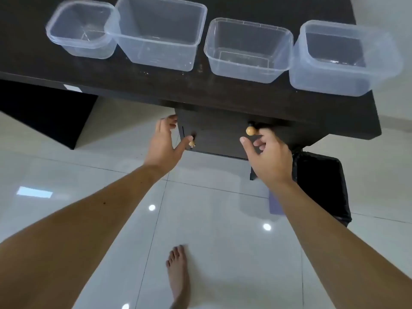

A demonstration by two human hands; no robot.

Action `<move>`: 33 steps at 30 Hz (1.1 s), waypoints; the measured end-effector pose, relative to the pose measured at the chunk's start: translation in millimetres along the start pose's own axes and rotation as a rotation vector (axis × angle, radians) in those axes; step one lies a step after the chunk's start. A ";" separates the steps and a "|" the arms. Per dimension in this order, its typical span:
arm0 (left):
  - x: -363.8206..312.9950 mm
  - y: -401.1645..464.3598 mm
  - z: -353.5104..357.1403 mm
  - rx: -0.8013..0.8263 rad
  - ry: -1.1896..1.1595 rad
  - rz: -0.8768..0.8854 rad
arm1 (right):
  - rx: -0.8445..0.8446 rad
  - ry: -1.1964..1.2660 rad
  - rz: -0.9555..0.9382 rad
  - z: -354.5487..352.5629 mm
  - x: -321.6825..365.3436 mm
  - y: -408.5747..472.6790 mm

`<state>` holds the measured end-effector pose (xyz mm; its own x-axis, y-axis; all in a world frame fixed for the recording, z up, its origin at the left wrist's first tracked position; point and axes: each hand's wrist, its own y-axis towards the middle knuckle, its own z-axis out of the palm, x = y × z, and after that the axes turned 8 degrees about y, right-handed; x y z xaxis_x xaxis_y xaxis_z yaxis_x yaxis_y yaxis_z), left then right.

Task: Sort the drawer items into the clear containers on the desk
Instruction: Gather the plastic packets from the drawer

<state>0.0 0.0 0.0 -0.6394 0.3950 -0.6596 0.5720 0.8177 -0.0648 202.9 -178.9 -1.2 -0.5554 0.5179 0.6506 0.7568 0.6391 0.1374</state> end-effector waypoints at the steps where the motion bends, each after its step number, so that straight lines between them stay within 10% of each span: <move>1: 1.3 6.4 3.5 -0.023 -0.022 -0.010 | -0.020 0.026 0.002 1.4 0.1 2.2; 33: 9.4 -8.8 6.2 -0.186 -0.114 0.016 | -0.134 0.170 -0.113 6.2 1.3 -36.4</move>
<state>-7.9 -6.1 -10.3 -0.5630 0.3672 -0.7404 0.4699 0.8792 0.0787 172.5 -197.9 -10.0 -0.5812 0.3369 0.7407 0.7386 0.6005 0.3064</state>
